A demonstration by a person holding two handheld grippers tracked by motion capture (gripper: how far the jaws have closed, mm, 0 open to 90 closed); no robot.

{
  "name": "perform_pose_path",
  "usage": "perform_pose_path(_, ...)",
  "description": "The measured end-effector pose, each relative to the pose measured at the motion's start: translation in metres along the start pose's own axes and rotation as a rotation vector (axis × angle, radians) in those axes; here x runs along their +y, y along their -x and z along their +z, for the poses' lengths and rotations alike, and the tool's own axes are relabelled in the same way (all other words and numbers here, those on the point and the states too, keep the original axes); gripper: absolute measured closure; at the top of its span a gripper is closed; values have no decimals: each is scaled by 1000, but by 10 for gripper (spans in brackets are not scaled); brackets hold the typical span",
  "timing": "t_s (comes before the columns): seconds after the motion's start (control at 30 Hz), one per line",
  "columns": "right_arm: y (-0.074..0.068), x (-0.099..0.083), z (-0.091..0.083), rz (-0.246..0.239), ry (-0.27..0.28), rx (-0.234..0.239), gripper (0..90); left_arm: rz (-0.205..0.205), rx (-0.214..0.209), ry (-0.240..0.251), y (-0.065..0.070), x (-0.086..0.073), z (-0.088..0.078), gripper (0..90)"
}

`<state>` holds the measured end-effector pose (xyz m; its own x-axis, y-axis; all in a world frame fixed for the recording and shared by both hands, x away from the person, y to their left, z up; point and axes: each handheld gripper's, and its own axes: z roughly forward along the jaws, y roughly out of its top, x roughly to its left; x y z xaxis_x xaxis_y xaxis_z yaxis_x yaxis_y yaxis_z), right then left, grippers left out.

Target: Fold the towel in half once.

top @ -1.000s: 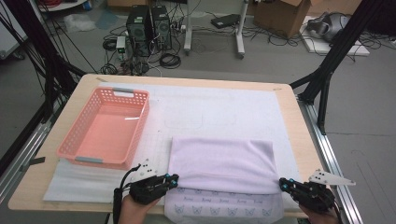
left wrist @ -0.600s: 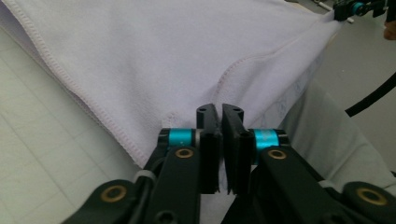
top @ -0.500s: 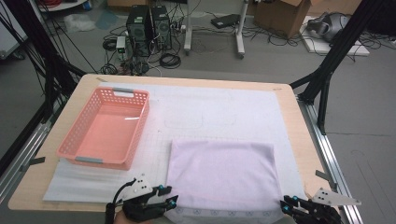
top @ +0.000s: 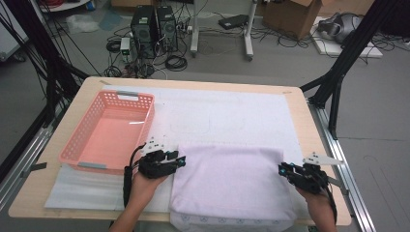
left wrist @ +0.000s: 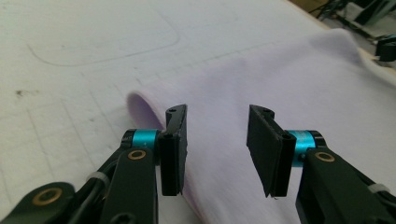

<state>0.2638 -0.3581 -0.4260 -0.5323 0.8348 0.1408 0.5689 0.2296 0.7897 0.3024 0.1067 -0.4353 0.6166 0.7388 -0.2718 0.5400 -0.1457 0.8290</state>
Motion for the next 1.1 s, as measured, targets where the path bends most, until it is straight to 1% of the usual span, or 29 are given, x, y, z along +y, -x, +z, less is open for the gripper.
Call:
perform_pose_path(0.07,2,5,12,-3,-11,0,763,6,17,-12,-2,2,7,608)
perform_pose_path(0.13,4,8,23,-11,-32,-5,764,32,41,-36,-4,5,16,632)
perform_pose_path(0.17,6,9,28,-12,-40,-4,764,36,60,-36,-5,5,19,637)
perform_pose_path(0.23,8,10,35,-23,-58,-27,765,26,104,-61,-9,3,26,682)
perform_pose_path(0.27,10,10,38,-25,-69,-40,767,26,115,-72,-11,2,29,685)
perform_pose_path(0.3,12,10,40,-32,-81,-61,771,24,127,-65,-12,2,30,720)
perform_pose_path(0.33,13,9,41,-33,-87,-66,779,15,147,-59,-12,3,31,750)
perform_pose_path(0.37,16,9,40,-31,-81,-78,783,17,163,-60,-11,3,31,752)
perform_pose_path(0.4,18,9,40,-31,-82,-110,806,24,183,-60,-10,3,32,776)
perform_pose_path(0.43,20,9,38,-40,-81,-155,814,36,202,-60,-8,3,32,785)
perform_pose_path(0.47,22,8,37,-36,-81,-184,822,53,227,-61,-7,3,31,783)
perform_pose_path(0.5,24,6,35,-17,-71,-191,833,61,265,-62,-7,3,31,768)
perform_pose_path(0.53,26,5,34,2,-65,-193,832,57,294,-70,-8,3,29,688)
perform_pose_path(0.57,26,5,32,4,-64,-207,816,28,286,-61,-11,2,27,624)
perform_pose_path(0.6,26,5,31,6,-63,-212,777,-1,263,-48,-14,2,25,597)
perform_pose_path(0.63,26,4,28,15,-58,-207,716,-5,248,-49,-15,2,24,562)
perform_pose_path(0.67,26,4,26,28,-50,-201,665,0,232,-57,-15,1,24,537)
perform_pose_path(0.73,27,2,21,70,-24,-173,602,-2,187,-72,-15,0,26,485)
perform_pose_path(0.77,27,1,18,83,-20,-155,570,8,176,-76,-14,0,27,443)
perform_pose_path(0.87,24,-2,16,86,-51,-123,509,30,161,-81,-11,0,28,434)
perform_pose_path(0.93,20,-4,17,63,-87,-112,488,57,156,-92,-8,0,29,456)
perform_pose_path(0.97,17,-5,19,48,-106,-113,470,78,160,-98,-6,0,29,496)
perform_pose_path(1.03,13,-5,20,21,-115,-134,454,123,192,-107,-1,-1,31,539)
perform_pose_path(1.1,10,-4,21,24,-124,-153,454,133,194,-108,3,-1,32,591)
